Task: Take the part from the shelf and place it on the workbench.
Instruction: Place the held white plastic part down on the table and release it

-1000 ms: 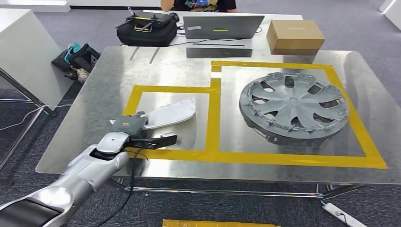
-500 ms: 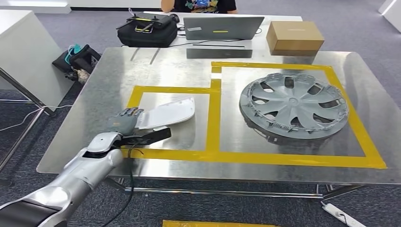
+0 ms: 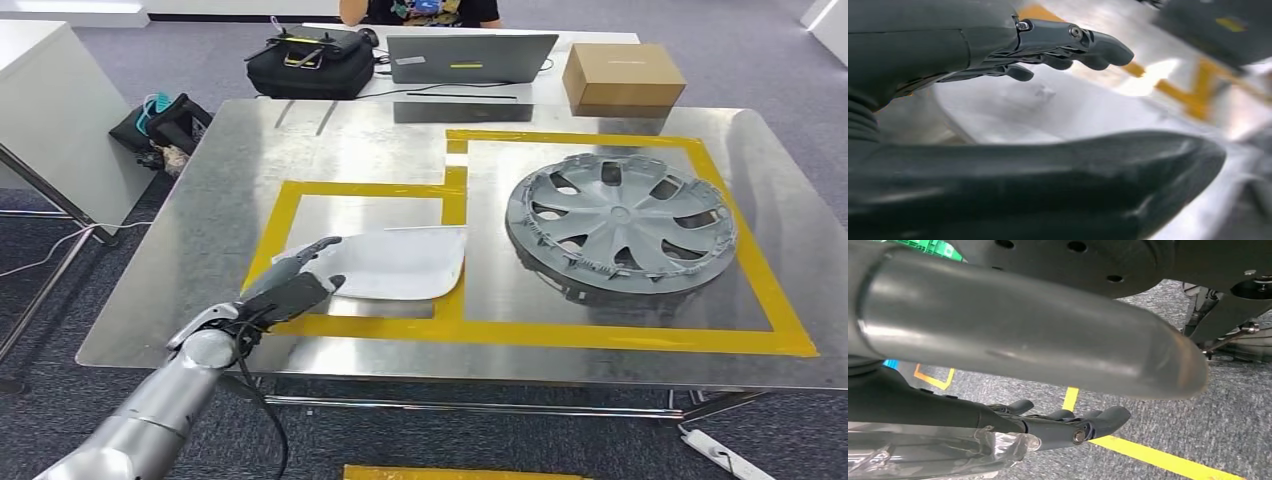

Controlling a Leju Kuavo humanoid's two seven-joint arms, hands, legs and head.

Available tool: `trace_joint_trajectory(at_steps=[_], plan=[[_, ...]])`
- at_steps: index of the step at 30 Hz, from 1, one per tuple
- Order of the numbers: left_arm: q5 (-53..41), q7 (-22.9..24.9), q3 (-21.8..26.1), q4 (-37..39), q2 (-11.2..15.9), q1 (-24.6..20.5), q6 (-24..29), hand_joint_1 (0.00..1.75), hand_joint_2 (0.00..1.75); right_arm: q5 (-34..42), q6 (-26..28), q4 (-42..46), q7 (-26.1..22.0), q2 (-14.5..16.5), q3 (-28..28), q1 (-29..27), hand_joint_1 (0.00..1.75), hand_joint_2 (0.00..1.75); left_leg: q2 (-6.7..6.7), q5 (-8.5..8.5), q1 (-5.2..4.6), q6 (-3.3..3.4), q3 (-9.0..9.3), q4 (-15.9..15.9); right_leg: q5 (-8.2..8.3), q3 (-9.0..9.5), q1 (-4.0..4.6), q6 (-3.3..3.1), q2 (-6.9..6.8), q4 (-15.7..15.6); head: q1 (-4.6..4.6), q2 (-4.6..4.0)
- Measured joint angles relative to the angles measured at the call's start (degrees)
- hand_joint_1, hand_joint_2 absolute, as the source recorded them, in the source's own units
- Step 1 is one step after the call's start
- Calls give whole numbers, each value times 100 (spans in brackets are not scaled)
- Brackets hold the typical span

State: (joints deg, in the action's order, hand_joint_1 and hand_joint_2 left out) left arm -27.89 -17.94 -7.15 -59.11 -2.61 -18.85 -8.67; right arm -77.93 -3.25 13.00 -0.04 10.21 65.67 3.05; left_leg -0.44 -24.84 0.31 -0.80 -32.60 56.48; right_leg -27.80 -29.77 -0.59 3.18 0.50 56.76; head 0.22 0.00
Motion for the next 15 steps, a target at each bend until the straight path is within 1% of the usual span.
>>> trace_joint_trajectory(at_steps=[2, 4, 9, 13, 15], plan=[[793, -266, 5, -567, 46, 310, -326, 0, 0, 52, 7, 0, -38, -1, 5, -28, 0, 0, 1, -1, 0, -1, -2, 0, -2, -2, 0, -2, 1, 0, -2, 0], [1380, -449, 12, -1106, 103, 578, -567, 0, 0, 78, 17, -1, -62, -1, 13, -48, 0, 0, -1, -2, 0, -1, -5, -1, -6, -4, 0, -4, -4, 0, -2, 0], [2035, -646, 38, -1924, 212, 951, -829, 0, 0, 114, 27, -1, -89, -1, 21, -49, 0, 0, -2, -2, 0, -1, -5, -2, -7, -3, 0, -6, -5, 0, -1, 0], [3332, -966, 215, -2671, 195, 1386, -1289, 0, 0, 217, 43, 0, -92, -1, 67, -65, 0, 0, 1, -2, 0, -2, -4, -3, -7, -5, 0, -7, -2, 0, -2, 0], [3749, -1067, 317, -3068, 144, 1652, -1424, 0, 0, 264, 48, 0, -92, -1, 110, -67, 0, 0, 0, -2, 0, -1, -5, -3, -7, -4, 0, -7, -4, 0, -1, 0]])
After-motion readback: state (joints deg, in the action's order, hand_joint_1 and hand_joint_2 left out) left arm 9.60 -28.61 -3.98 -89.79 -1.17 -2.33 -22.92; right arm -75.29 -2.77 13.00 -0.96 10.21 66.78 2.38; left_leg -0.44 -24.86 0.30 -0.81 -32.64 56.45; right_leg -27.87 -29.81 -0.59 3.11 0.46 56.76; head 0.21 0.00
